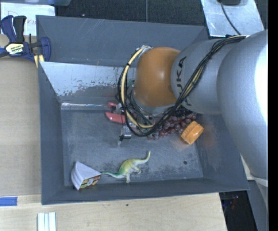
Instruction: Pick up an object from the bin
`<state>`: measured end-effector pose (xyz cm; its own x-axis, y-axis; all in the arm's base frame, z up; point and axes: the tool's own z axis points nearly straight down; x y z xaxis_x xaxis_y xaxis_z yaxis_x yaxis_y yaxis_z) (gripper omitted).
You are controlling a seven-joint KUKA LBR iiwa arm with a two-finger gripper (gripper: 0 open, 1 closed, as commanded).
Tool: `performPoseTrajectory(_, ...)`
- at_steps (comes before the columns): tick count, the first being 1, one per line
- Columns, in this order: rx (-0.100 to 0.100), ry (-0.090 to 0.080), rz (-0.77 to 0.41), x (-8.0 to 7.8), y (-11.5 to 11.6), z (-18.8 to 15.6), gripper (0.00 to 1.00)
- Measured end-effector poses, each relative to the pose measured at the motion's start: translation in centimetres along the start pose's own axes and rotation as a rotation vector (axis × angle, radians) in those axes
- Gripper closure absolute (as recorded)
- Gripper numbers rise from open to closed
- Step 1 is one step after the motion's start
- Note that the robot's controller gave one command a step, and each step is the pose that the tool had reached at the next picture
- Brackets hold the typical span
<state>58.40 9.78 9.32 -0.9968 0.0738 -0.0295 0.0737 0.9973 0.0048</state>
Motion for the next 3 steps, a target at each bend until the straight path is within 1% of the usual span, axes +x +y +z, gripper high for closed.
performPoseTrajectory(1,0.000,0.003,-0.211,2.6,-4.5,-1.6,0.00)
performPoseTrajectory(2,-0.001,-0.005,-0.046,0.4,-3.7,0.9,0.00)
performPoseTrajectory(3,-0.001,-0.008,-0.064,0.5,-3.9,0.9,0.00)
